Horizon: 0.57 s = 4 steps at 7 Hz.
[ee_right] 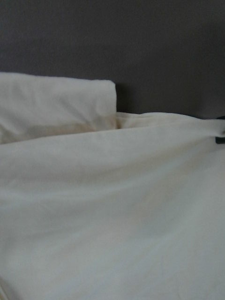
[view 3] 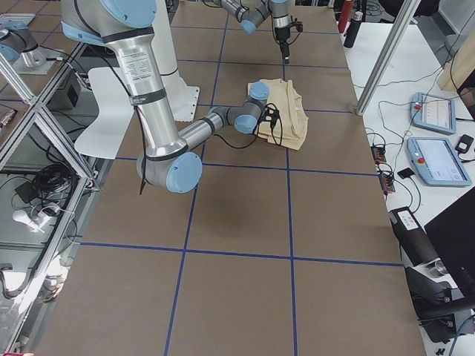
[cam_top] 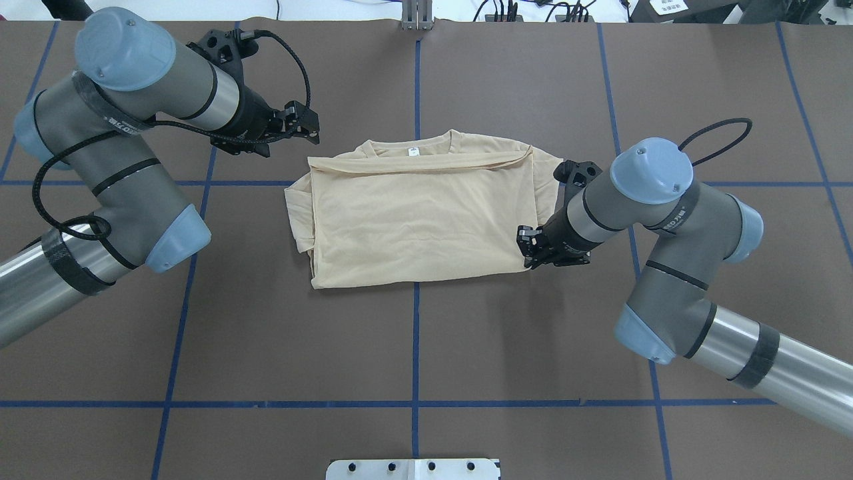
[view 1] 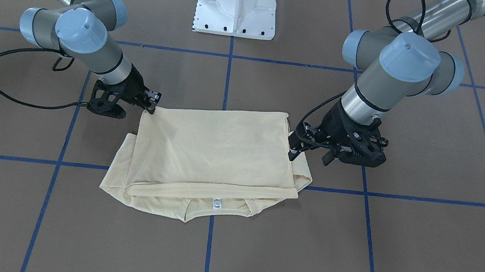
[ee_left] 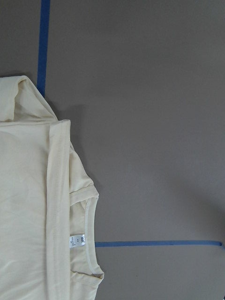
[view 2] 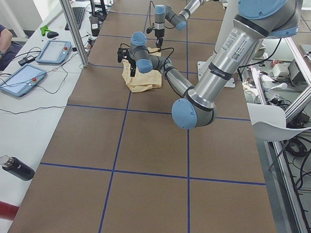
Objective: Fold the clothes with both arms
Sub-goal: 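Grasp the shirt edge with the right gripper and drag it toward the robot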
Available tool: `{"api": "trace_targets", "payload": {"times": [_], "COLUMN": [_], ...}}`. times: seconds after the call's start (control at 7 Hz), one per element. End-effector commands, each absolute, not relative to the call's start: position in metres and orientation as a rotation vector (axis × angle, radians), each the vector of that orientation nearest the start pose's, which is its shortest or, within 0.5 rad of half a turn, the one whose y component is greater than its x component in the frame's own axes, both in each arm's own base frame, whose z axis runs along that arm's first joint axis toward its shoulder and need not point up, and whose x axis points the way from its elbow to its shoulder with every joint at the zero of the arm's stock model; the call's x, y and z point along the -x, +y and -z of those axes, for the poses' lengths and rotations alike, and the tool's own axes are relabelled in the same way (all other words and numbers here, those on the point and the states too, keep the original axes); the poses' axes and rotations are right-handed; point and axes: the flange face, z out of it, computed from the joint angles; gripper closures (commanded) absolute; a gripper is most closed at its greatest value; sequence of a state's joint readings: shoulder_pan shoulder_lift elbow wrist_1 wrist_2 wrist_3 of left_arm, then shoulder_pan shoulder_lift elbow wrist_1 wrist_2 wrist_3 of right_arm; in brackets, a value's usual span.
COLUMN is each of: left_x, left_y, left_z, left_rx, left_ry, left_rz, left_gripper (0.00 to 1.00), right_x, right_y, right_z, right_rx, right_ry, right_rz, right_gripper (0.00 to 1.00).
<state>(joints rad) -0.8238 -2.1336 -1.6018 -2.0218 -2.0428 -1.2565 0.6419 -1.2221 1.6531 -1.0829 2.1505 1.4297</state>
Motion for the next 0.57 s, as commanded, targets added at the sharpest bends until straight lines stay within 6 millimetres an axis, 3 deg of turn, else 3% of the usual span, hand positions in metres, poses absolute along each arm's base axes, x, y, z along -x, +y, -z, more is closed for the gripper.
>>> {"api": "trace_targets", "payload": {"times": [0.0,0.14,0.29,0.43], "left_x": [-0.396,-0.396,-0.396,-0.396], "left_y": [-0.557,-0.557,-0.557,-0.557], "left_z": [-0.258,-0.258,-0.259,-0.259], "left_rx": [-0.195,-0.197,-0.195,-0.195], "left_ry": [1.097,1.096,1.095,1.094], "left_rz": [0.210,0.209,0.211,0.210], "left_gripper": [0.06,0.06,0.06,0.06], "right_x": [0.393,0.376,0.382,0.408], "right_y": [-0.387,-0.358,-0.337,-0.304], "right_z": [-0.389,-0.395,-0.388,-0.378], "right_rx": [0.198,0.296,0.403,0.511], "right_ry": [-1.038,-1.047,-1.066,-1.046], "right_rz": [-0.166,-0.116,-0.053,-0.054], "right_gripper": [1.00,1.00,1.00,1.00]}}
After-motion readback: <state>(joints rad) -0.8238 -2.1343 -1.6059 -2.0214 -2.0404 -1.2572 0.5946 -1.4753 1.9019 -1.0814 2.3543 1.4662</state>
